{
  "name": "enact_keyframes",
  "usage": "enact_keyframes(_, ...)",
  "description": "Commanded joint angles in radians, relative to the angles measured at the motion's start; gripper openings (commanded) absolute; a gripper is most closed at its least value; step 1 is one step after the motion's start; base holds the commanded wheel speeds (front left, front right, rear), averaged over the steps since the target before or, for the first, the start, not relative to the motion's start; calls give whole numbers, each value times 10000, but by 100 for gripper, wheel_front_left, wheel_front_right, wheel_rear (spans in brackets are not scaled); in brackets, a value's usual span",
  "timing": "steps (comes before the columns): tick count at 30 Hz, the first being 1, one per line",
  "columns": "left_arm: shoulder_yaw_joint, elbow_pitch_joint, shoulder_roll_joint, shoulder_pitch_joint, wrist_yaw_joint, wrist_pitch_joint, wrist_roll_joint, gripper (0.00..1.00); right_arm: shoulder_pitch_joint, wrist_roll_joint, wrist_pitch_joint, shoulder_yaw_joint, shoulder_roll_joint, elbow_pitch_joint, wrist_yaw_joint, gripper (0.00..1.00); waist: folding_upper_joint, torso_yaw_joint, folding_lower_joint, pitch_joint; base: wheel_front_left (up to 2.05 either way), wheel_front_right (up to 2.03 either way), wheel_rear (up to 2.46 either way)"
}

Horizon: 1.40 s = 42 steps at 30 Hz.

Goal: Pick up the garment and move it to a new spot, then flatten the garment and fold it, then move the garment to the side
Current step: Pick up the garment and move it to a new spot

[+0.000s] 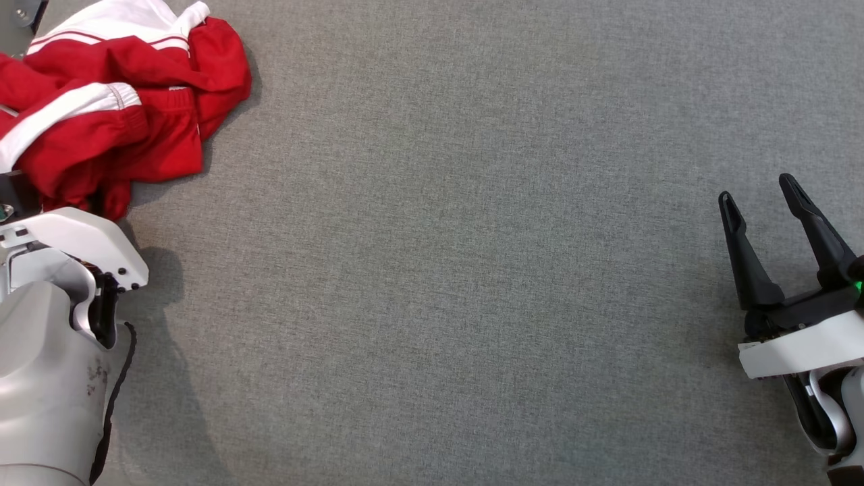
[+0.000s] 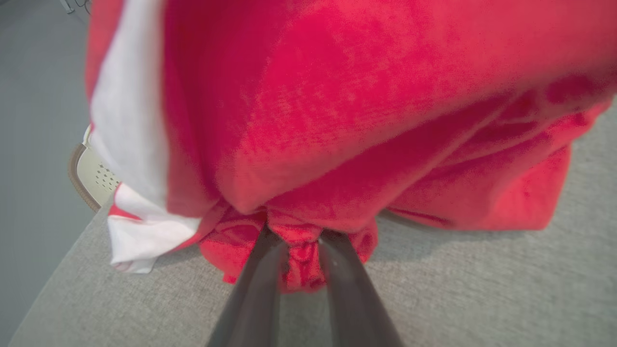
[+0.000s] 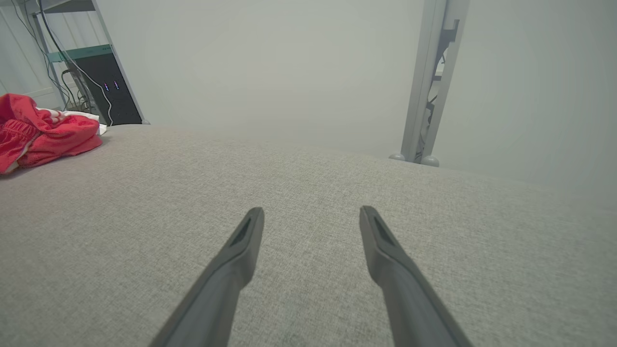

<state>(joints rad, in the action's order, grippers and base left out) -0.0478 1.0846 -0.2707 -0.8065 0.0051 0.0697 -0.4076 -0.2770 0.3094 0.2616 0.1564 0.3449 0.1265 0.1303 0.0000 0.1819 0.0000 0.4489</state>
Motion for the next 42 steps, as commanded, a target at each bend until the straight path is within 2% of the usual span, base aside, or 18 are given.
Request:
enact_keyframes(1, 75, 38, -121, -220, 0, 316, -59, 0, -43, -4, 49, -71, 38, -21, 9, 100, 0, 23, 0, -16, 0, 0, 0)
enact_keyframes(9, 567, -208, -70, 453, -22, 1631, -506, 0, 129, -34, 49, -171, -230, 213, 9, 100, 0, 12, 0, -627, 0, 0, 0)
enact_keyframes(15, 798, -1438, -43, 1569, 112, 1951, -388, 0, 404, -106, 49, -151, -455, 396, 7, 100, 0, -71, 0, -1448, 0, 0, 0)
enact_keyframes(27, 1135, -6817, 535, 5559, 1110, 1940, 214, 0, 1133, -406, 49, -337, -904, 605, 7, 100, 0, -519, 0, -3056, 0, 0, 0)
enact_keyframes(34, 1066, -9859, 701, 7704, 1866, 1272, 473, 0, 1526, -524, 49, -384, -1107, 593, 7, 100, 0, -970, 0, -3697, 0, 0, 0)
enact_keyframes(38, 814, -11143, 768, 8494, 2150, 739, 688, 0, 1645, -534, 49, -363, -1220, 628, 7, 100, 0, -1311, 0, -3895, 0, 0, 0)
enact_keyframes(42, 338, -11866, 909, 8835, 2211, 319, 911, 0, 1557, -458, 49, -341, -1287, 677, 7, 100, 0, -1757, 0, -3987, 0, 0, 0)
